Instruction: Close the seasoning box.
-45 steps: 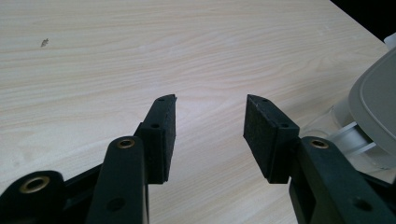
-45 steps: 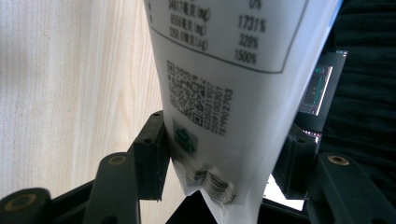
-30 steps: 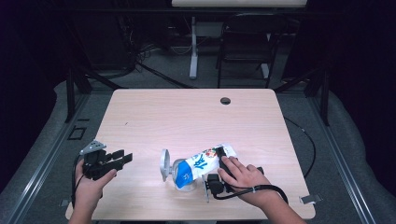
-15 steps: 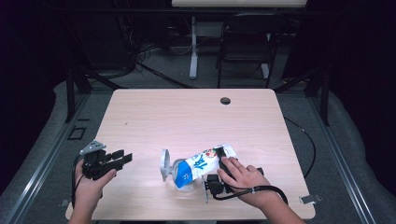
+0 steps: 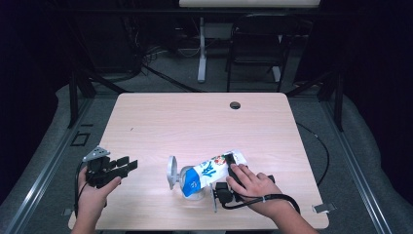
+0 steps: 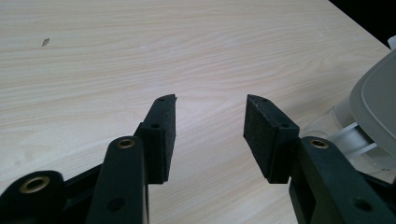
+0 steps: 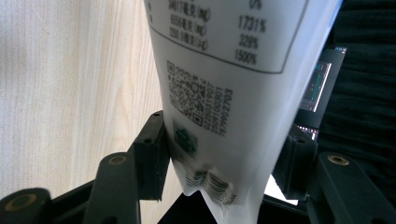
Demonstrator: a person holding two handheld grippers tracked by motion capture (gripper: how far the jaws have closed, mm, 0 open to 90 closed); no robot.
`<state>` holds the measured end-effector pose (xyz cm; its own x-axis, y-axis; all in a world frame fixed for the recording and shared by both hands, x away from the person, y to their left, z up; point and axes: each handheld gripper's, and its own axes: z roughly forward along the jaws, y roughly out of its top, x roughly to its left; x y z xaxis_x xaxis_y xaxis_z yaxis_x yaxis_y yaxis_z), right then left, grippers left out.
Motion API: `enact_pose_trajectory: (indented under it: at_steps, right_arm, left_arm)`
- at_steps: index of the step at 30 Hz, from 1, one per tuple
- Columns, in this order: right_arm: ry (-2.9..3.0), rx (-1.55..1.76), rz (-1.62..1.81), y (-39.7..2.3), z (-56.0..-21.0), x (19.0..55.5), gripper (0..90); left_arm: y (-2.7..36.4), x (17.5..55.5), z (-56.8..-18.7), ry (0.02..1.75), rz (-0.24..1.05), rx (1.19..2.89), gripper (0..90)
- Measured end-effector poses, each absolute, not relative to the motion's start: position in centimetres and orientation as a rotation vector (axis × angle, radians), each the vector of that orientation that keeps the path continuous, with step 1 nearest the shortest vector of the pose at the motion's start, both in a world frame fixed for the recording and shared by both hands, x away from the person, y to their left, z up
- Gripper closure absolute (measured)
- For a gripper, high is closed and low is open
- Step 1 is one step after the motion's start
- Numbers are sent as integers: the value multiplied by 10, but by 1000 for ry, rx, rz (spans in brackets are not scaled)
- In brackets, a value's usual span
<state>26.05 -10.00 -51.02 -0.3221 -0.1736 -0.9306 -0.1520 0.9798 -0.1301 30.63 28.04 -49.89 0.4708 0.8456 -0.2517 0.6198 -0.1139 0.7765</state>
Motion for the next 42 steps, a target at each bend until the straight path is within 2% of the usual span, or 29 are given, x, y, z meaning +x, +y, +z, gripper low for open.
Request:
enact_pose_trajectory:
  at_steps: [42]
  right_arm:
    - [1906,-249,-34,-99,-509,261,457]
  left_arm:
    - [281,307,-501,1244,318,1826,540]
